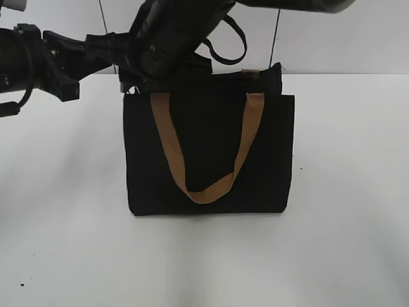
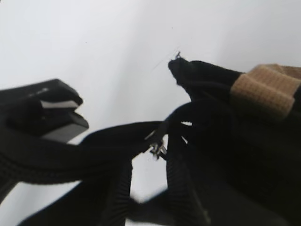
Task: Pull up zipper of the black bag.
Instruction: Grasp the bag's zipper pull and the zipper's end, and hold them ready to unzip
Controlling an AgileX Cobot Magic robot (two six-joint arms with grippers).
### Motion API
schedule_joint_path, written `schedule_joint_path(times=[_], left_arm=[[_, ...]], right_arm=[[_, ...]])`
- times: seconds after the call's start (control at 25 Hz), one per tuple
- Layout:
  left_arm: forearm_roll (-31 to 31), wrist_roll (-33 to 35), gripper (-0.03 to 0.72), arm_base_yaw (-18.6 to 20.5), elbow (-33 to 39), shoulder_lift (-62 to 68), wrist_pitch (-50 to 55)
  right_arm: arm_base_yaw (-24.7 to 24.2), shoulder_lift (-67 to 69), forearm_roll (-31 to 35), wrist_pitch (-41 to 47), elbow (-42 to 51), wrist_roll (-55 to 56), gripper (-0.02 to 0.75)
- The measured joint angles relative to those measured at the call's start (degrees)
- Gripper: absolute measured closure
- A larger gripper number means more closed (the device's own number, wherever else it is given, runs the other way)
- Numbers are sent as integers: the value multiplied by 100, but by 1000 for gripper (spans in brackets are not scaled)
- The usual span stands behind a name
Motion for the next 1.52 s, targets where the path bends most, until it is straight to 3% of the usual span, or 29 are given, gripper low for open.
schedule_joint_path(times=[0.12,0.24,0.32,0.6,0.72,0.84,0.96,1.2,1.32,1.52], left_arm=[[0,-2,653,0,0,0,0],[0,-12,653,0,0,0,-2],[0,-12,653,0,0,0,-14],[-17,-12,653,0,0,0,-33],[-101,-12,653,0,0,0,-55],[-176,-12,653,0,0,0,-126],[-188,-12,653,0,0,0,-126],[-195,-12,653,0,0,0,-131],[-195,-12,653,0,0,0,-159],[-195,-16,653,0,0,0,-248]], right_arm=[[0,11,0,-144,0,10,580],[0,17,0,-143,0,10,713],[0,18,0,-143,0,10,749],[0,18,0,272,0,5,748],[0,18,0,483,0,-25,685],[0,18,57,512,0,-183,528],[0,18,198,461,0,-446,419],[6,30,244,138,0,-639,385],[6,85,193,45,0,-546,432],[6,293,76,-74,0,-164,687]])
